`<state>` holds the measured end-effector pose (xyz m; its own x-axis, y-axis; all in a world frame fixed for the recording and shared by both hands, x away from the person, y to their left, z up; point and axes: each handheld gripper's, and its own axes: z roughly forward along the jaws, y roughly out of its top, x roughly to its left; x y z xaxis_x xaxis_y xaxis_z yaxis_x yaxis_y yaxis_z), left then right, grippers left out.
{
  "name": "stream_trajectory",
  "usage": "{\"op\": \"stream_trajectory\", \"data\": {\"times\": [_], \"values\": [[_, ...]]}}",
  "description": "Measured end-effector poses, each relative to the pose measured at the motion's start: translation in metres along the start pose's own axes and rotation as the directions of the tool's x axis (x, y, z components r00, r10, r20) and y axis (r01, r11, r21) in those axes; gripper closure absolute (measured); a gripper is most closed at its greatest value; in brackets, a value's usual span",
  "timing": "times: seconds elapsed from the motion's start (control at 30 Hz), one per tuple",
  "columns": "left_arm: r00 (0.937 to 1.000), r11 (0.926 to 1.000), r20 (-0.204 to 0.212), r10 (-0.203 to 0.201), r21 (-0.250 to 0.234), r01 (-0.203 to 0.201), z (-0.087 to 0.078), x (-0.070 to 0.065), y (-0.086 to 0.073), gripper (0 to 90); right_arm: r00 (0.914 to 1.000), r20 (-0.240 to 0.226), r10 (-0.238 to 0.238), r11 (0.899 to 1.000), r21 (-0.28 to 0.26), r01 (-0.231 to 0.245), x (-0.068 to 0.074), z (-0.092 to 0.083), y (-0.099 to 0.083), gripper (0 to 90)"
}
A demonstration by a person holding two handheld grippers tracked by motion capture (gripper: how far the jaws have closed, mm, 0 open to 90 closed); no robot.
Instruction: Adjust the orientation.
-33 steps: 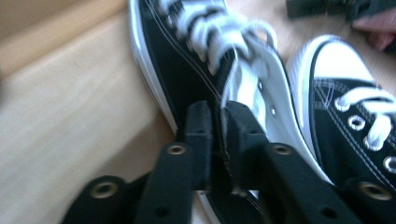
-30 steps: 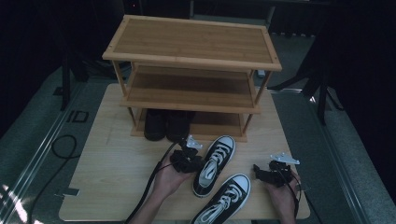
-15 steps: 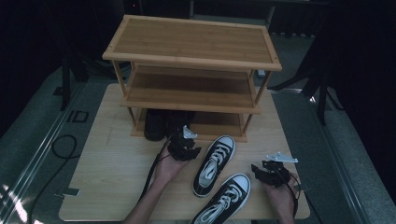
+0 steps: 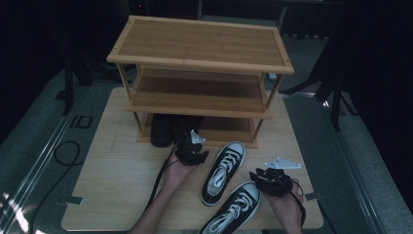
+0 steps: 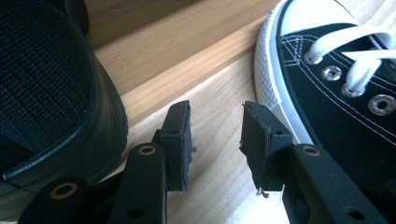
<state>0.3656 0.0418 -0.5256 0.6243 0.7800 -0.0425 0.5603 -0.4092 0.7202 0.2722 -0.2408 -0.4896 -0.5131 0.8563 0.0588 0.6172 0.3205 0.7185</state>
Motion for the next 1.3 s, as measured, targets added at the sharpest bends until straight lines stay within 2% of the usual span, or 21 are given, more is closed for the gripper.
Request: {"op": "stream_trajectory", "data": {"times": [0.17,0.37,0.63,0.73,0.77,0.83,0.87,0.93,1.0,1.1,1.17,1.2,1.27,1.3], "values": [[1.0000,1.0000,-0.004,0.002,-0.002,-0.002,0.000,0.000,0.001,62.9,0.9993,-0.019,-0.032,0.999,-0.015,0.032,0.018,0.000,0.014,66.8],[0.9998,0.9999,-0.015,0.012,-0.005,-0.012,-0.002,0.000,0.002,62.8,0.9976,-0.068,0.010,1.000,0.005,-0.009,0.033,0.003,0.026,67.6],[0.9997,0.9999,-0.021,0.015,-0.007,-0.015,0.000,0.001,0.003,62.8,0.9944,-0.106,-0.004,0.999,0.038,0.008,0.053,0.017,0.032,63.1],[0.9997,0.9999,-0.020,0.013,-0.007,-0.013,0.001,0.001,0.003,62.8,0.9949,-0.101,-0.008,0.999,0.047,0.013,0.058,0.022,0.032,59.4],[0.9997,0.9999,-0.022,0.013,-0.007,-0.013,0.001,0.000,0.003,62.8,0.9969,-0.078,-0.011,0.998,0.057,0.016,0.062,0.026,0.032,57.0],[0.9995,0.9998,-0.026,0.018,-0.010,-0.018,0.002,0.000,0.003,62.8,0.9972,-0.074,-0.010,0.998,0.061,0.014,0.064,0.028,0.032,56.1],[0.9996,0.9998,-0.023,0.015,-0.011,-0.016,0.002,0.000,0.003,62.8,0.9986,-0.051,-0.011,0.997,0.077,0.015,0.067,0.032,0.031,55.1],[0.9995,0.9997,-0.026,0.018,-0.013,-0.018,0.003,-0.001,0.004,62.8,0.9992,-0.037,-0.015,0.996,0.088,0.018,0.068,0.034,0.031,55.6],[0.9994,0.9997,-0.028,0.020,-0.016,-0.020,0.004,-0.001,0.005,62.9,0.9995,-0.031,-0.009,0.995,0.103,0.013,0.069,0.036,0.030,57.4],[0.9993,0.9995,-0.029,0.023,-0.019,-0.023,0.007,-0.003,0.007,63.7,0.9990,-0.045,0.010,0.993,0.117,-0.004,0.069,0.036,0.030,63.7],[0.9991,0.9994,-0.033,0.025,-0.023,-0.026,0.009,-0.005,0.010,64.8,0.9989,-0.047,0.005,0.992,0.129,0.001,0.069,0.033,0.031,70.1],[0.9990,0.9992,-0.035,0.027,-0.027,-0.028,0.010,-0.006,0.011,64.8,0.9989,-0.047,0.005,0.992,0.129,0.001,0.069,0.033,0.031,70.1],[0.9988,0.9990,-0.039,0.028,-0.033,-0.030,0.014,-0.008,0.013,65.8,0.9996,-0.027,-0.007,0.991,0.136,0.011,0.068,0.032,0.032,73.9],[0.9981,0.9988,-0.047,0.041,-0.025,-0.042,0.016,-0.008,0.014,66.6,0.9999,-0.011,-0.010,0.990,0.139,0.012,0.068,0.032,0.032,75.6]]}}
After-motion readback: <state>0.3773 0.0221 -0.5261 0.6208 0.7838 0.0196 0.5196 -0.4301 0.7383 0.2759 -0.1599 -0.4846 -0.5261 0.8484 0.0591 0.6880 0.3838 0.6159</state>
